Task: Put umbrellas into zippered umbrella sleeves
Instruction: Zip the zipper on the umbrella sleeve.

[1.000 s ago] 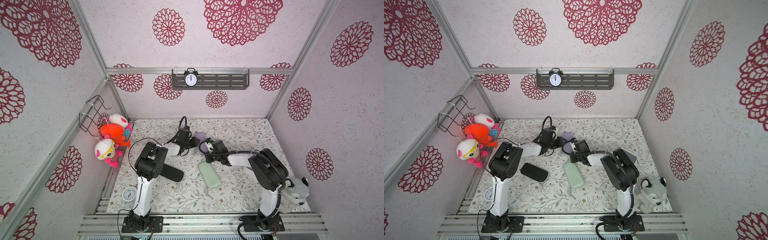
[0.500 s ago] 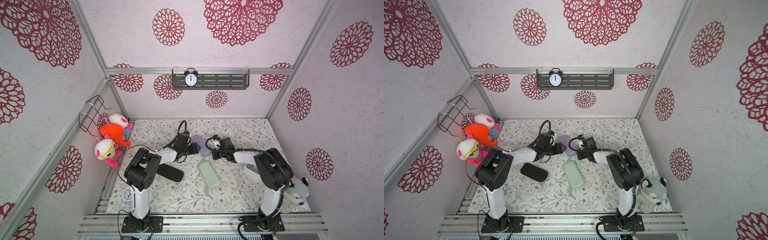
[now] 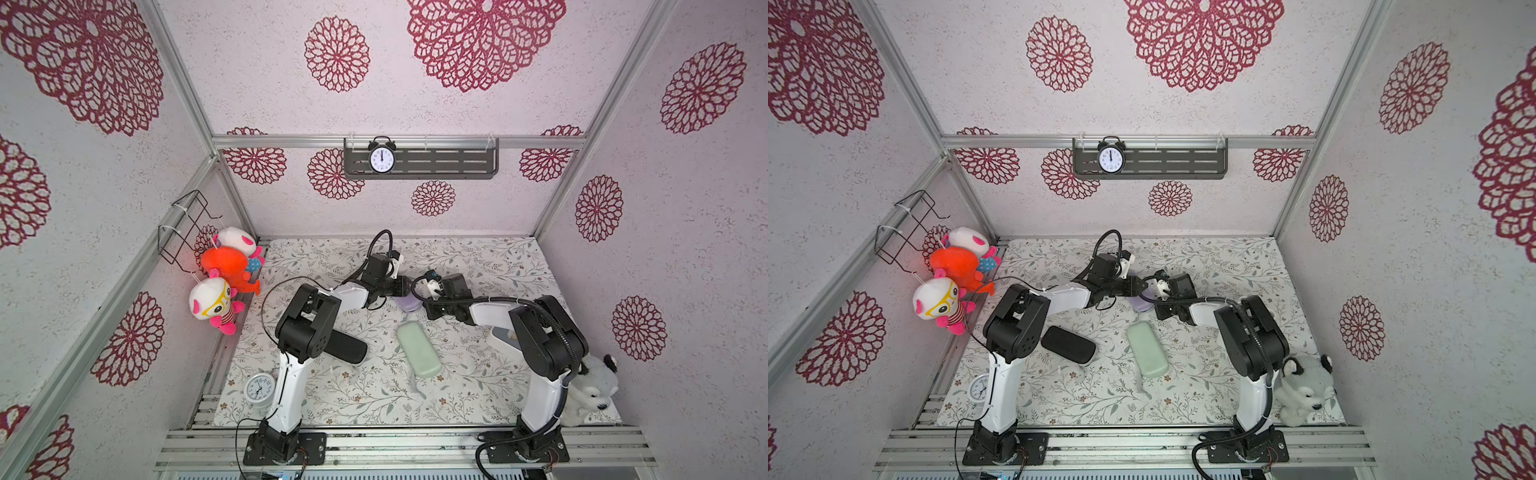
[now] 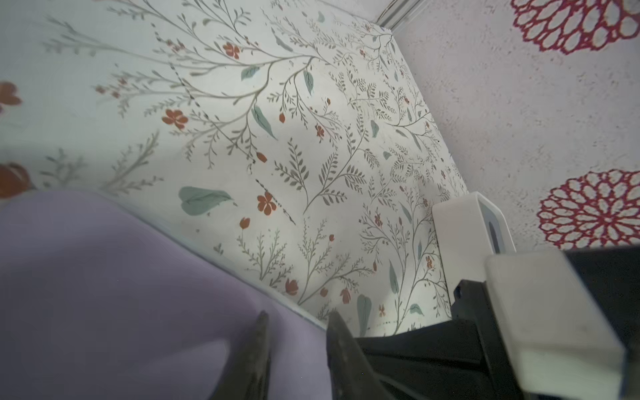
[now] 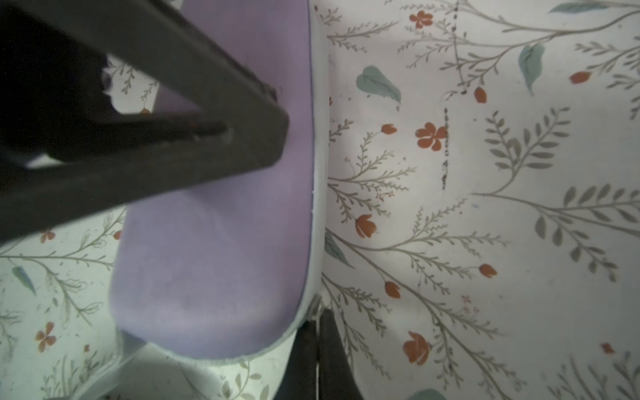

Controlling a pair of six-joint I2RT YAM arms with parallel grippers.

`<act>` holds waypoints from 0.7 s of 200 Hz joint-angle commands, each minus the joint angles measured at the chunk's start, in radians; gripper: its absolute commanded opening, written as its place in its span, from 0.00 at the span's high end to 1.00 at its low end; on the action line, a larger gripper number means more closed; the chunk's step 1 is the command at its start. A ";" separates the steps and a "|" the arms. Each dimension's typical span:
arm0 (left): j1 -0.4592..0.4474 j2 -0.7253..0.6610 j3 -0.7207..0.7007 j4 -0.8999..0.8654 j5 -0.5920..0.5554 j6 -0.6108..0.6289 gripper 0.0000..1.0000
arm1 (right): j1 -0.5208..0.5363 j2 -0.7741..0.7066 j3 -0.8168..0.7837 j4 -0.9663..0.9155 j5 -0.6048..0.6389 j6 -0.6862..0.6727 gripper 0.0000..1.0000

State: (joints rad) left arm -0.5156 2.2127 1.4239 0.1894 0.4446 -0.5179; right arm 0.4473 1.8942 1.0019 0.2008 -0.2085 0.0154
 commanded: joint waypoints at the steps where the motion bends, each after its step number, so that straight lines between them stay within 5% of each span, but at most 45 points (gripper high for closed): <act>1: -0.023 0.033 0.000 0.073 0.025 -0.036 0.72 | -0.009 -0.051 -0.006 0.072 -0.036 -0.012 1.00; 44: -0.024 0.085 -0.061 0.151 -0.070 -0.133 0.80 | -0.006 -0.055 -0.054 0.113 -0.056 -0.006 1.00; 140: -0.012 0.148 -0.082 0.193 -0.076 -0.212 0.87 | 0.052 -0.117 -0.163 0.157 -0.082 -0.005 1.00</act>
State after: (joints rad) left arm -0.5320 2.2860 1.3819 0.4580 0.4095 -0.7109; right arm 0.4664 1.8275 0.8478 0.3412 -0.2501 0.0162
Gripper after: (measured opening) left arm 0.135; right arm 0.052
